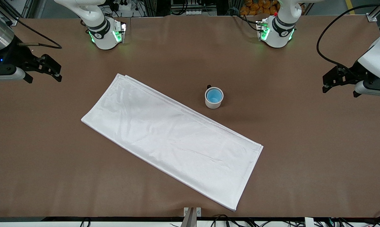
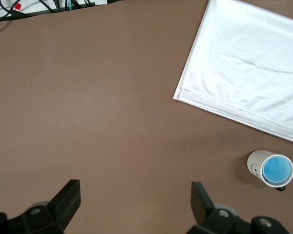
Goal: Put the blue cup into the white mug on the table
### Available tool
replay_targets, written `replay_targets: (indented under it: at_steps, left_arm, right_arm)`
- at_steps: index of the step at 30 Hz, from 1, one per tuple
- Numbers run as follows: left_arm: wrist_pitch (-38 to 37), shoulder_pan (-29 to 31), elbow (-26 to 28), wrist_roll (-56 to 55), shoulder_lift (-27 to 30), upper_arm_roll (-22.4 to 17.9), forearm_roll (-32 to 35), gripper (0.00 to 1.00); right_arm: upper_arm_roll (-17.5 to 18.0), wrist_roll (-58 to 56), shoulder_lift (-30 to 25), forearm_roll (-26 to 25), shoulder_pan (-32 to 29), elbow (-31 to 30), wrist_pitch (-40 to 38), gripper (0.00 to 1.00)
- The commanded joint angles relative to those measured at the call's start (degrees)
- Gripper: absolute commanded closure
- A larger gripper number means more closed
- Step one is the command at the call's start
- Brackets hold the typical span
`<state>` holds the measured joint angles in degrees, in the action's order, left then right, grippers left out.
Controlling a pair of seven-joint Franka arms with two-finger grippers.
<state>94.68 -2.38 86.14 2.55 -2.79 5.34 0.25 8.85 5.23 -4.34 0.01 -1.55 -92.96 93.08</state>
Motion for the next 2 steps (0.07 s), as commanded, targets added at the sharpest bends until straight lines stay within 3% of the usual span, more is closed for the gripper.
replay_targets:
  at_steps: [1,2]
  left_arm:
    - [-1.1,0.3,-0.5,1.1,0.5,-0.2,-1.3,0.0]
    - [-1.1,0.3,-0.5,1.1,0.4,-0.2,-1.2,0.0]
  right_arm:
    - [-0.3,0.0,-0.4,1.1,0.1,0.1,-0.4,0.0]
    - [-0.3,0.0,-0.4,1.1,0.1,0.1,-0.4,0.0]
